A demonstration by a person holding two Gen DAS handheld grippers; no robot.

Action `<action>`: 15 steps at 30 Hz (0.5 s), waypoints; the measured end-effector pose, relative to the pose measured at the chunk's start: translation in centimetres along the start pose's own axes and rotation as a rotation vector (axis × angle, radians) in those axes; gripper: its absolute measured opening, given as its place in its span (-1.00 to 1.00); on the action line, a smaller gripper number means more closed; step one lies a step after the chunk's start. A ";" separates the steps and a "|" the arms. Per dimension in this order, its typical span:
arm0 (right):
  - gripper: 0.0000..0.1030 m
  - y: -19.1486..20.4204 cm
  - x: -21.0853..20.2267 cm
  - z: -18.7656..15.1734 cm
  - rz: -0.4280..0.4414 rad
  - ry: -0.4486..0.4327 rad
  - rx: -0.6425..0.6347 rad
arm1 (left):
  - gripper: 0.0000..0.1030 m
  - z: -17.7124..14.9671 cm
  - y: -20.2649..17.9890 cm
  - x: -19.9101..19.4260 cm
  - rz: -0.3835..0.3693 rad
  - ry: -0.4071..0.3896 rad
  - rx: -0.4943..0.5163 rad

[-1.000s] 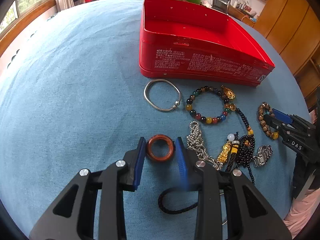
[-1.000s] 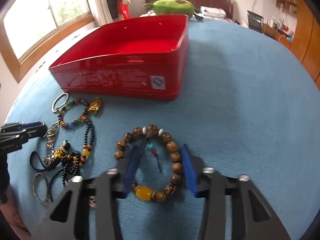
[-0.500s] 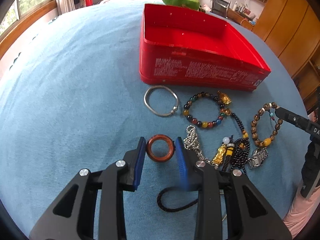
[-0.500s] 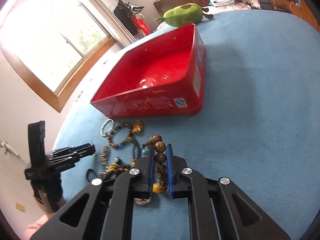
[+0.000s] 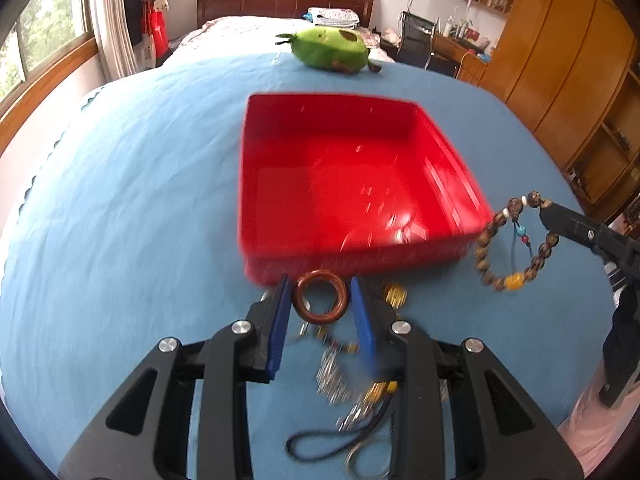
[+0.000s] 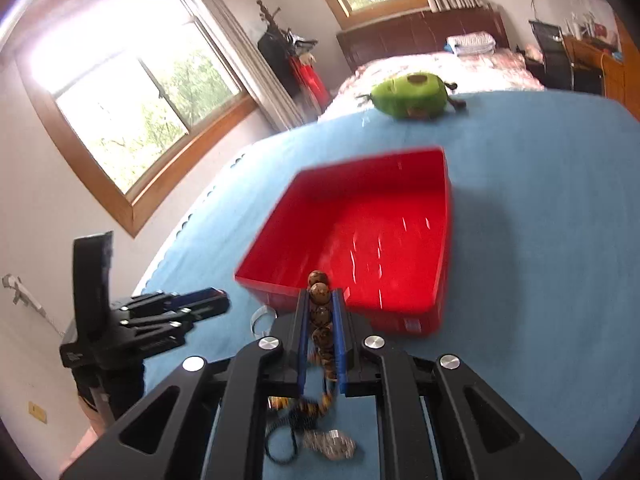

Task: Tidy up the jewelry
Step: 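Close the left tool on the ring while the right tool grips the bracelet, lift both over the tin, then open the left tool to drop the ring while the right tool drops the bracelet into the red tin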

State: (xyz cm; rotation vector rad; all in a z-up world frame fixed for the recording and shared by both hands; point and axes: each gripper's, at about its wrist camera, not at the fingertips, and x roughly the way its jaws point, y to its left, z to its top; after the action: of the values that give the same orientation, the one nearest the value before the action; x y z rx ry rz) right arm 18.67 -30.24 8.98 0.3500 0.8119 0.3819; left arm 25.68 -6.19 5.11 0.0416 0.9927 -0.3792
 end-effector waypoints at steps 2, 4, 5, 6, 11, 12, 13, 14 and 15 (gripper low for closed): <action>-0.79 0.5 0.8 1.4 -0.001 -0.020 -0.007 | -0.43 1.2 -0.2 0.8 -0.011 0.003 -0.001; -0.79 0.3 2.0 2.3 -0.011 -0.033 0.002 | -0.43 2.4 0.0 2.3 -0.021 0.014 -0.016; -0.79 0.2 2.8 2.5 -0.020 -0.036 0.003 | -0.43 2.9 0.1 3.1 -0.021 0.017 -0.022; -0.79 -0.2 3.8 2.7 -0.042 -0.037 0.006 | -0.43 3.2 0.3 3.8 -0.022 0.020 -0.027; -0.79 -2.2 7.5 2.5 -0.113 0.004 0.022 | -0.43 4.6 0.8 6.8 -0.023 0.043 -0.040; -0.79 -2.5 8.0 2.4 -0.123 0.018 0.023 | -0.43 4.7 0.9 7.1 -0.025 0.044 -0.039; -0.79 -2.7 8.5 2.3 -0.125 0.030 0.024 | -0.41 4.8 1.1 7.4 -0.022 0.045 -0.041; -0.79 -2.8 8.8 2.1 -0.121 0.040 0.028 | -0.39 4.9 1.2 7.7 -0.016 0.046 -0.048; -0.77 -2.8 9.1 2.1 -0.118 0.046 0.029 | -0.32 4.9 1.4 7.9 -0.011 0.048 -0.052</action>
State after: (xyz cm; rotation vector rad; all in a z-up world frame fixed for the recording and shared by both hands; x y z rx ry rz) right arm 26.50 -28.88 3.30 0.3194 0.8794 0.2689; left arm 33.94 -8.21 1.13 -0.0016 1.0500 -0.3642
